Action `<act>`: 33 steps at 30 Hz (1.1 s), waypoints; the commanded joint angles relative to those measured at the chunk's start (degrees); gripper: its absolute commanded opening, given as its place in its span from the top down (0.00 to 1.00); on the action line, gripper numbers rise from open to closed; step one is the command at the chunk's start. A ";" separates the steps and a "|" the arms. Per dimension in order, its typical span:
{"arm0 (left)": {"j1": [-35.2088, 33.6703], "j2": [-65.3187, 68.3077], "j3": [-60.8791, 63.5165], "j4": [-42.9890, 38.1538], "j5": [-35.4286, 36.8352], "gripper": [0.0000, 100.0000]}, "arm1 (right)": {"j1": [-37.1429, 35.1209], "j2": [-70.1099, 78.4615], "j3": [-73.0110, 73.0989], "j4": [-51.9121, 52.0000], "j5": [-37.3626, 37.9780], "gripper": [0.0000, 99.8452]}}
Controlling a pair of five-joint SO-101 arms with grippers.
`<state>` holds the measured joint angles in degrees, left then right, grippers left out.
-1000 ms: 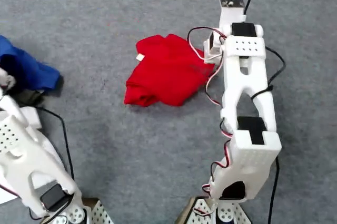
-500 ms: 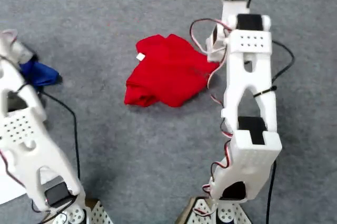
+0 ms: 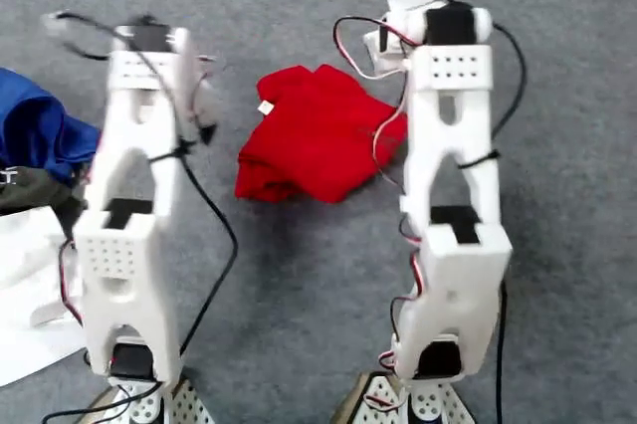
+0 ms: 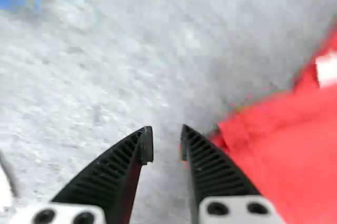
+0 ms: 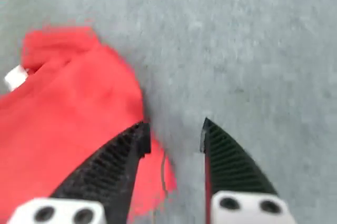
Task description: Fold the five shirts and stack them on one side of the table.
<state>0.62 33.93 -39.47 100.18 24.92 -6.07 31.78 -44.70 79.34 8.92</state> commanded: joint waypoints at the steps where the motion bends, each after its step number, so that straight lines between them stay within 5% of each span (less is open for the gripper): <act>1: 2.11 -3.21 0.26 0.44 3.25 0.84 | -0.92 5.23 -2.59 -4.57 0.62 0.84; 11: 9.93 -3.12 -1.05 -0.97 5.98 0.81 | 0.22 10.33 -2.59 -5.01 0.79 0.84; 33: 11.25 2.24 0.00 -4.57 16.09 0.82 | 4.79 13.41 -2.68 -7.91 -1.49 0.84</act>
<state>11.16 37.01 -39.12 96.22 39.08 -2.20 45.49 -44.70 72.66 8.13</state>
